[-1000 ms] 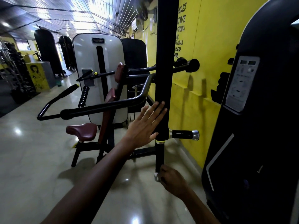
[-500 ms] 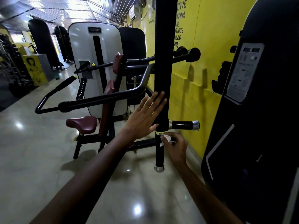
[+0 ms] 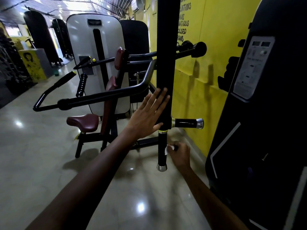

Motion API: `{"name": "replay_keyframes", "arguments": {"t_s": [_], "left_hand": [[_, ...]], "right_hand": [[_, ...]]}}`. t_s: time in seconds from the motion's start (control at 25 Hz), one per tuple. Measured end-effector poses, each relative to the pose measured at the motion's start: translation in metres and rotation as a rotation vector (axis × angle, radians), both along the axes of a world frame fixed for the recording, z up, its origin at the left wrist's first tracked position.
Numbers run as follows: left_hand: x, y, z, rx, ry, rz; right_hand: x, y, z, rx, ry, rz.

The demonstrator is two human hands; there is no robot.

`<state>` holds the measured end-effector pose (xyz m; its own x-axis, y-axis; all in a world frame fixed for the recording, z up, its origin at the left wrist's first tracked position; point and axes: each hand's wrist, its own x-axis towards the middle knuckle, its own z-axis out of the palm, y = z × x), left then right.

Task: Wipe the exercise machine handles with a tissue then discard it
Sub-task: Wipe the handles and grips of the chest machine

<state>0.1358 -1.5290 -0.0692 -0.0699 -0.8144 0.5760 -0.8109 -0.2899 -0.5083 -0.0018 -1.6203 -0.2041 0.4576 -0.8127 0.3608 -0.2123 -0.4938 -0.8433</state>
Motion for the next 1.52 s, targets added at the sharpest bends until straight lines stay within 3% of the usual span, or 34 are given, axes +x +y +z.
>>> {"name": "replay_keyframes", "arguments": {"t_s": [0.16,0.44,0.64,0.8,0.96,1.24,1.52], "left_hand": [[0.0,0.0,0.0,-0.008,-0.024,0.004],[0.002,0.0,0.0,-0.003,-0.009,-0.013],[0.001,0.0,0.002,0.012,-0.013,-0.005],[0.0,0.002,0.003,0.007,-0.003,-0.012],[0.0,0.002,0.002,0.008,-0.024,0.011],[0.002,0.001,0.002,0.011,-0.015,-0.004],[0.003,0.001,0.002,0.024,-0.009,-0.007]], "right_hand": [[-0.006,0.006,-0.032,0.121,0.069,0.0],[-0.012,0.013,-0.033,0.187,0.2,0.015],[0.004,-0.007,0.008,0.235,-0.159,-0.053],[0.016,-0.011,0.035,0.25,-0.232,-0.051],[0.015,-0.008,0.02,0.184,-0.131,-0.021],[-0.001,0.01,-0.023,0.308,-0.033,-0.021],[-0.009,0.016,-0.038,0.269,0.128,-0.021]]}}
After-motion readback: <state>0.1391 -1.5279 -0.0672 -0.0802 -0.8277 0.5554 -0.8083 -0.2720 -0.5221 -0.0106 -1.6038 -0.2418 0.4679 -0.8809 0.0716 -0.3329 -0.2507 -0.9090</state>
